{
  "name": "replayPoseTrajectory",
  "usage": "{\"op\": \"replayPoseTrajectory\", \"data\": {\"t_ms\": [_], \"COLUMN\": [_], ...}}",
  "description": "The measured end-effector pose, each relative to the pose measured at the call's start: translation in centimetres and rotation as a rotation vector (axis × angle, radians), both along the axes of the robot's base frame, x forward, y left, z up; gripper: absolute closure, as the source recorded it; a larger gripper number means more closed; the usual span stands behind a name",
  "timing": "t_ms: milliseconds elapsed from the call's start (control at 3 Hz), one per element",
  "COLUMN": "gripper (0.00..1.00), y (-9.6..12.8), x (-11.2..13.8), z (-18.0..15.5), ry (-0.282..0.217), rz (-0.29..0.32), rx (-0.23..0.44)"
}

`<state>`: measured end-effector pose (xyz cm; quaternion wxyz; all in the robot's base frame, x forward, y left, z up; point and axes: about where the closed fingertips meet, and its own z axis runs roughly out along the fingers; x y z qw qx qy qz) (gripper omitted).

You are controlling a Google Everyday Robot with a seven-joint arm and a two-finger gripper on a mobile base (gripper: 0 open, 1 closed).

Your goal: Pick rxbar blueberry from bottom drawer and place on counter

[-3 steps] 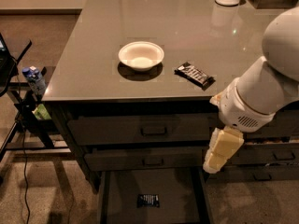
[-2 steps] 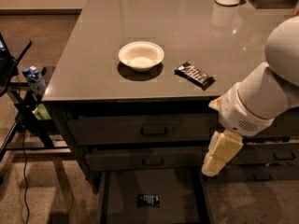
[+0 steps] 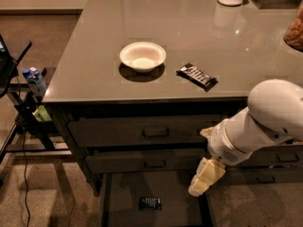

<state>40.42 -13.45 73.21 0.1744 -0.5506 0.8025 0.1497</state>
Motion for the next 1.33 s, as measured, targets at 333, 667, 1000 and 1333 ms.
{"op": "replayPoseTrajectory", "data": {"t_ms": [333,667,1000,1333], "gripper": [0.00,0.00,0.00,0.00], "y": [0.0,-0.2,-0.6,-0.9], "x": [0.0,0.4,1.7,2.4], "z": [0.0,-3.9,-8.7,-13.4], "ry": [0.000,0.008,0.012,0.047], "rz": [0.000,0.000,0.009,0.015], "rx": [0.000,0.006,0.012,0.024]}}
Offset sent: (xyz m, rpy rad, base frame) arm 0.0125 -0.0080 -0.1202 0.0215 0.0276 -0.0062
